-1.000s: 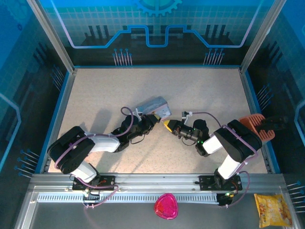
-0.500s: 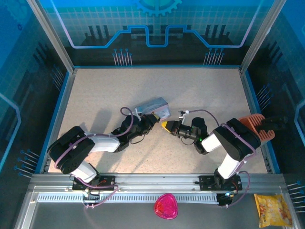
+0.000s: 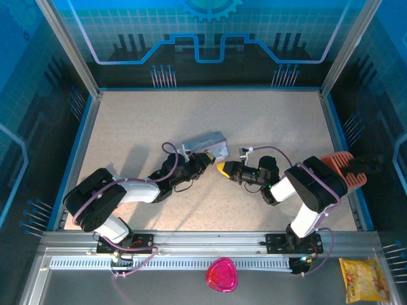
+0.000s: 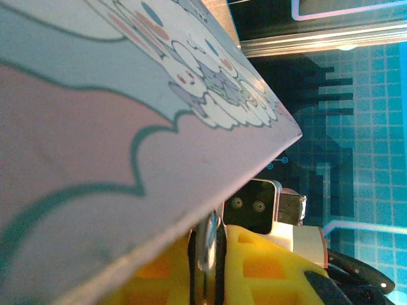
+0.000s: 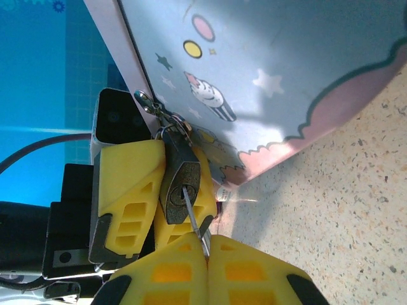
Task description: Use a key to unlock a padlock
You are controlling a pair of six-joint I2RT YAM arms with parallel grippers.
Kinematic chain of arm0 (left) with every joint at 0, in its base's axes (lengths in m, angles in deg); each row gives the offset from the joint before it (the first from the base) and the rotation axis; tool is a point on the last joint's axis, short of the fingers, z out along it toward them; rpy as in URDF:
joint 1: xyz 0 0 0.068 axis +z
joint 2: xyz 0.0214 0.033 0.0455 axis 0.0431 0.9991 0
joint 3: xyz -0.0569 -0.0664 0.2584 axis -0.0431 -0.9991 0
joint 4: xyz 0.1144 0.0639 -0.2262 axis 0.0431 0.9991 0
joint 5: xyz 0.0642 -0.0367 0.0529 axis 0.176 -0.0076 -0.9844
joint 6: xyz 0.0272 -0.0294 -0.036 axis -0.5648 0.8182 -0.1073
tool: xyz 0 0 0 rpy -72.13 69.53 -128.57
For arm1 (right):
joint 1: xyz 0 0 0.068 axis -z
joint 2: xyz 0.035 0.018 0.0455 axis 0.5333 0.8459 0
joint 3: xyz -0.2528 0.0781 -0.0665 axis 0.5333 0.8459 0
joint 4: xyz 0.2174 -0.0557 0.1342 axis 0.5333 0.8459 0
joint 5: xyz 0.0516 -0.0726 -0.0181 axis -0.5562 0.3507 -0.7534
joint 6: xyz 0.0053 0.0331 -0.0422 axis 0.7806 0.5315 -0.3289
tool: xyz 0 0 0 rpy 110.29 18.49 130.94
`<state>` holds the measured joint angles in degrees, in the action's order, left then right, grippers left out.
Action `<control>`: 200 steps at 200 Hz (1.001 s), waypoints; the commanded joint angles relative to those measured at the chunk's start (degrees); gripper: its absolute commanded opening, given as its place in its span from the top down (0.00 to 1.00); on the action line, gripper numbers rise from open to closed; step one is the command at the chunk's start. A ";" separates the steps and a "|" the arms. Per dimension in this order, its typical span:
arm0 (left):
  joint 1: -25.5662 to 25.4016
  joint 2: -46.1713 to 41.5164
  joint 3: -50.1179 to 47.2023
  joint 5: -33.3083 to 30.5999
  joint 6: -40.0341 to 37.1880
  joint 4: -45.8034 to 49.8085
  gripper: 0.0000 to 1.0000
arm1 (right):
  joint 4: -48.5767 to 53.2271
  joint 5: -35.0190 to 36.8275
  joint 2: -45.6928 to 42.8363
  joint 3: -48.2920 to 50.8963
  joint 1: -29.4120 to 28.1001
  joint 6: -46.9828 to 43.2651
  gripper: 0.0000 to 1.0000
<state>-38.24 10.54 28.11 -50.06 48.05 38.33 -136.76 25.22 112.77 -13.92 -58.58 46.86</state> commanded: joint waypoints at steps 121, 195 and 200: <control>-4.25 -4.02 0.73 15.40 -4.44 0.42 1.00 | 1.47 4.67 -3.42 -0.78 1.04 -2.01 1.00; -4.24 -4.97 1.22 17.99 -9.90 8.33 1.00 | 1.51 4.53 -3.42 -0.28 1.65 -2.29 1.00; -4.22 -4.97 1.18 18.04 -9.93 8.24 1.00 | 1.47 4.53 -3.43 -0.29 1.65 -2.21 1.00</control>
<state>-38.24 7.52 28.11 -46.80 41.31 44.74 -132.76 23.39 110.17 -12.94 -58.41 45.73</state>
